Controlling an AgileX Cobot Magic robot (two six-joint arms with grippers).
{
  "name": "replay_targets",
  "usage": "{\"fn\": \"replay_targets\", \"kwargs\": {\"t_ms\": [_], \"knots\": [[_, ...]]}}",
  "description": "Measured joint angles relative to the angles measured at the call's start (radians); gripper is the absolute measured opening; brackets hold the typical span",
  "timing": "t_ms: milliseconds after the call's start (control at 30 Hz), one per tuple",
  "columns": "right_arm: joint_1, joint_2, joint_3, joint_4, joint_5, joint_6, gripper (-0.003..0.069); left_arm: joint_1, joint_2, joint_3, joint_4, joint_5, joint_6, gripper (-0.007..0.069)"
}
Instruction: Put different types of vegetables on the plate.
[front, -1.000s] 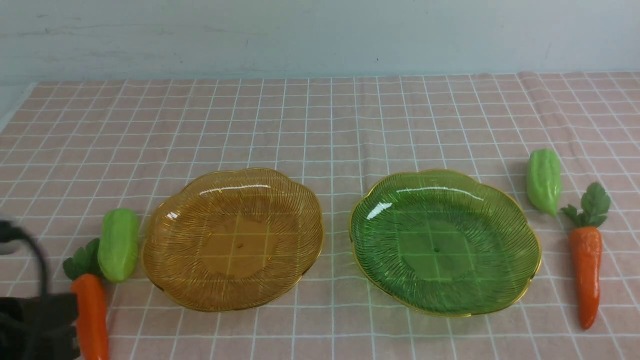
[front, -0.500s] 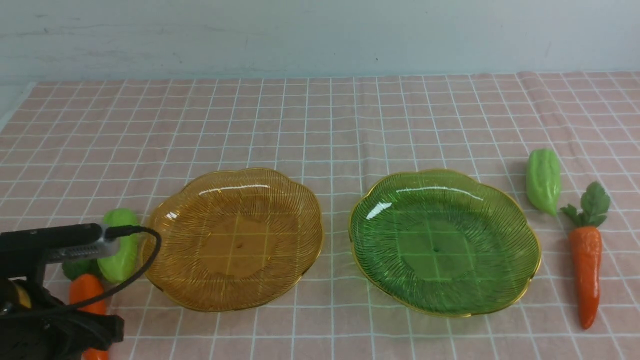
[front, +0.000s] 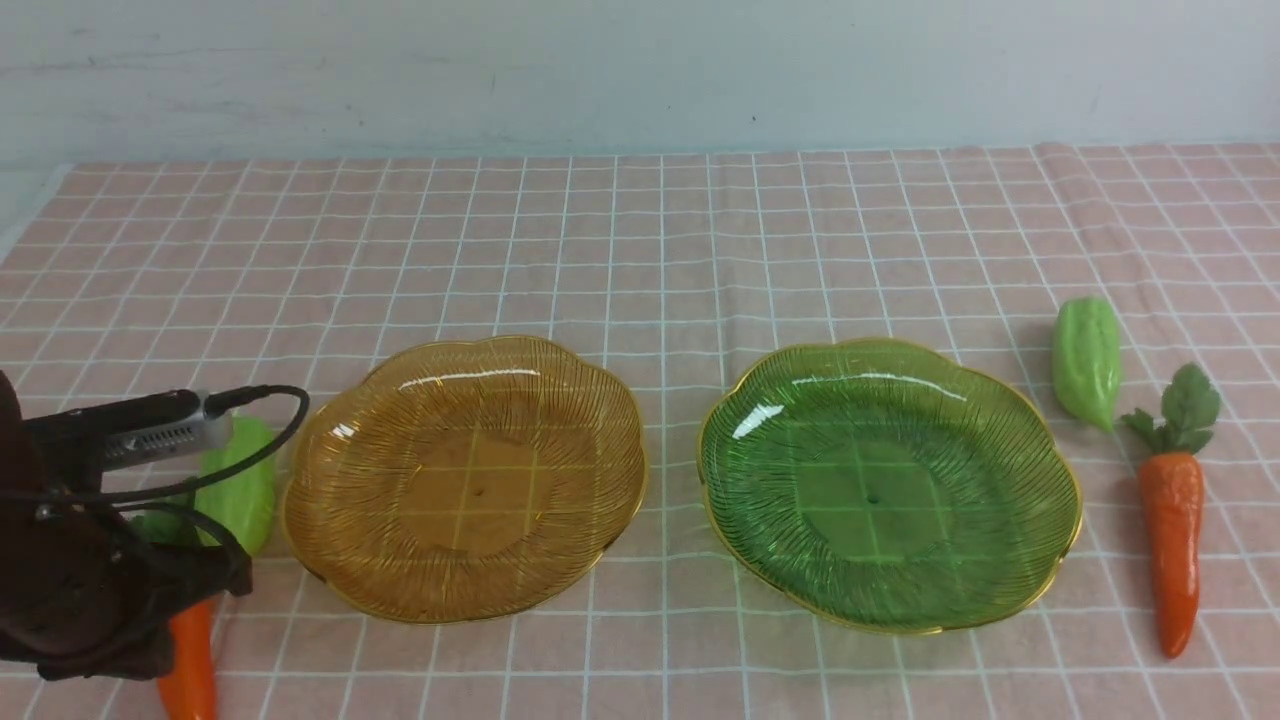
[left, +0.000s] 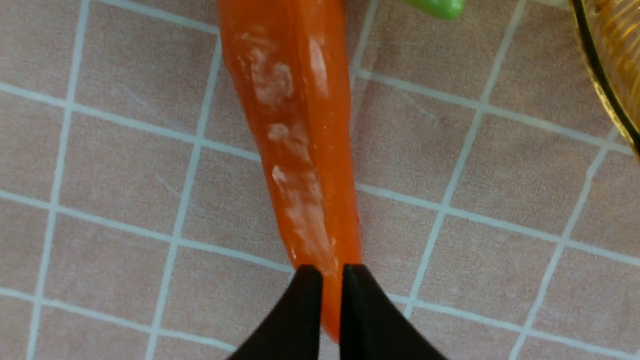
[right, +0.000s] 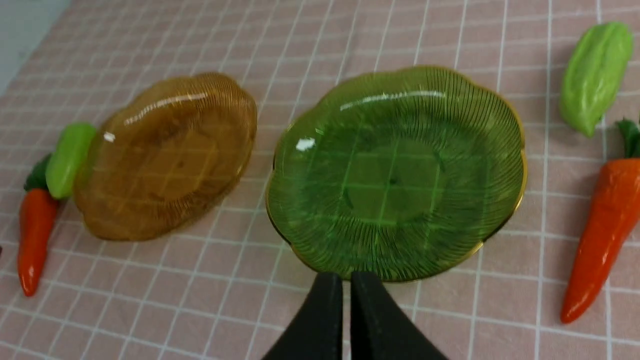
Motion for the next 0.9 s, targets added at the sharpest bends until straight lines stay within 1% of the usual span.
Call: {"fn": "replay_targets", "kwargs": {"t_ms": [133, 267, 400, 500, 533, 600, 667, 700, 733, 767, 800, 833, 867, 900], "knots": [[0.000, 0.000, 0.000, 0.000, 0.000, -0.001, 0.0015, 0.001, 0.027, -0.003, -0.012, -0.016, 0.055, 0.0150], [0.000, 0.000, 0.000, 0.000, 0.000, -0.001, 0.0015, 0.001, 0.047, -0.004, -0.013, -0.041, 0.071, 0.0350], [0.000, 0.002, 0.000, -0.001, -0.002, -0.001, 0.0015, 0.001, 0.077, -0.004, -0.012, -0.056, 0.063, 0.0510], [0.000, 0.002, 0.000, -0.001, -0.011, -0.002, 0.0015, 0.001, 0.127, -0.004, -0.011, -0.085, 0.037, 0.0605], [0.000, 0.002, 0.000, -0.001, -0.014, -0.002, 0.0015, 0.001, 0.143, -0.004, -0.009, -0.094, 0.027, 0.0612], [0.000, 0.002, 0.000, -0.001, -0.016, -0.002, 0.0015, 0.001, 0.165, -0.004, -0.005, -0.105, 0.014, 0.0611], [0.000, 0.002, 0.000, -0.001, -0.021, -0.003, 0.0015, 0.001, 0.187, -0.005, 0.002, -0.109, -0.005, 0.0588], [0.000, 0.002, 0.000, -0.001, -0.027, -0.004, 0.0015, 0.001, 0.198, -0.005, 0.004, -0.110, -0.017, 0.0558], [0.000, 0.002, 0.000, -0.001, -0.032, -0.004, 0.0015, 0.001, 0.209, -0.005, 0.007, -0.110, -0.024, 0.0493], [0.000, 0.002, 0.000, -0.001, -0.034, -0.004, 0.0015, 0.001, 0.213, -0.005, 0.007, -0.110, -0.026, 0.0456], [0.000, 0.002, 0.000, -0.001, -0.034, -0.004, 0.0015, 0.001, 0.218, -0.005, 0.009, -0.109, -0.033, 0.0384], [0.000, 0.006, 0.000, -0.001, -0.034, 0.005, 0.0015, 0.001, 0.218, -0.005, 0.011, -0.103, -0.035, 0.0285], [0.000, 0.011, 0.000, -0.002, -0.034, 0.011, 0.0015, 0.001, 0.218, -0.005, 0.016, -0.097, -0.036, 0.0223], [0.000, 0.019, 0.000, -0.007, -0.034, 0.019, 0.0015, 0.001, 0.218, -0.005, 0.025, -0.089, -0.039, 0.0188]]}}
